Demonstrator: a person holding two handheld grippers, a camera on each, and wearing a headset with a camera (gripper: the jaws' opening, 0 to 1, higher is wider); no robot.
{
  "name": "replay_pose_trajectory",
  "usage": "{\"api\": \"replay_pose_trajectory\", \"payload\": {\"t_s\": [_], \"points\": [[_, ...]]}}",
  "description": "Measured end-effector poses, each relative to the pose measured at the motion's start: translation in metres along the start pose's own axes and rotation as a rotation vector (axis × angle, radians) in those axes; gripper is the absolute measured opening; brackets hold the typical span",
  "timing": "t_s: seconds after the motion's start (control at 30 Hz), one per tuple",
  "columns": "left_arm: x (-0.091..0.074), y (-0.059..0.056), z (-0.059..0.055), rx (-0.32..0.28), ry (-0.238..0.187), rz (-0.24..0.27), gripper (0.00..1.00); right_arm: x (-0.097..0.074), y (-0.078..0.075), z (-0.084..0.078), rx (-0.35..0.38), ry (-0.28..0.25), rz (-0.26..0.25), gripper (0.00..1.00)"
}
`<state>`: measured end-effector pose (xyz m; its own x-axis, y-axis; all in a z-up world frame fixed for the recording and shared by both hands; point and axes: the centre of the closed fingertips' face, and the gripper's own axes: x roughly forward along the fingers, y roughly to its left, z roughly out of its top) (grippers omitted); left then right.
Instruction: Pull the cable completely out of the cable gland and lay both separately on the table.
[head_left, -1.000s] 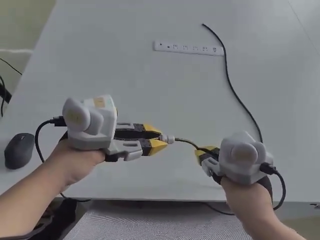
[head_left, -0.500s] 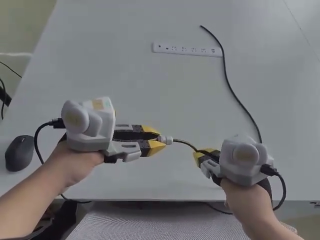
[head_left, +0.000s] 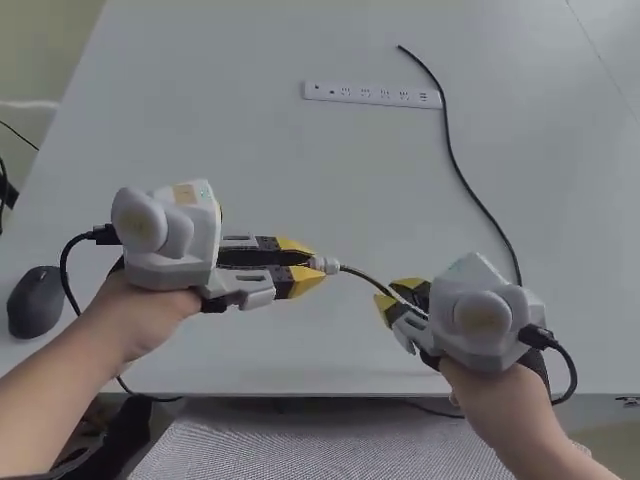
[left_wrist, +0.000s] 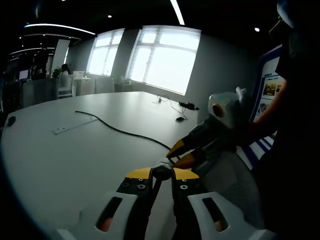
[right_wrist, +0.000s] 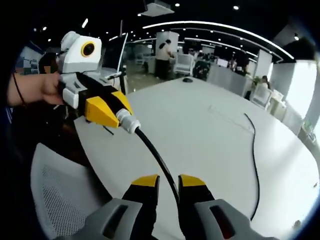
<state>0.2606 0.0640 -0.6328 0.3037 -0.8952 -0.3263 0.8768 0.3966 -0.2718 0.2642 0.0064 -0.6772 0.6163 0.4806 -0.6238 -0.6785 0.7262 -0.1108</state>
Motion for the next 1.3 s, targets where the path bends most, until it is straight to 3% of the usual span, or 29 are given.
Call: {"api": "replay_pose_trajectory", "payload": {"t_s": [0.1, 0.33, 0.67, 0.93, 1.3], "points": [[0.000, 0.000, 0.000, 0.002, 0.000, -0.001, 0.15, 0.002, 0.008, 0.018, -0.085, -0.036, 0.012, 0.12], [-0.003, 0.002, 0.002, -0.001, -0.008, -0.001, 0.15, 0.006, 0.022, 0.037, -0.213, -0.055, 0.038, 0.13], [-0.004, 0.003, 0.001, -0.001, -0.011, -0.004, 0.15, 0.006, 0.030, 0.051, -0.412, -0.057, 0.030, 0.07], [-0.004, 0.004, 0.002, -0.001, -0.015, 0.002, 0.15, 0.006, 0.032, 0.050, -0.467, -0.060, 0.042, 0.01], [-0.004, 0.001, 0.001, 0.005, -0.013, -0.001, 0.15, 0.006, 0.032, 0.048, -0.413, -0.065, 0.049, 0.00]]}}
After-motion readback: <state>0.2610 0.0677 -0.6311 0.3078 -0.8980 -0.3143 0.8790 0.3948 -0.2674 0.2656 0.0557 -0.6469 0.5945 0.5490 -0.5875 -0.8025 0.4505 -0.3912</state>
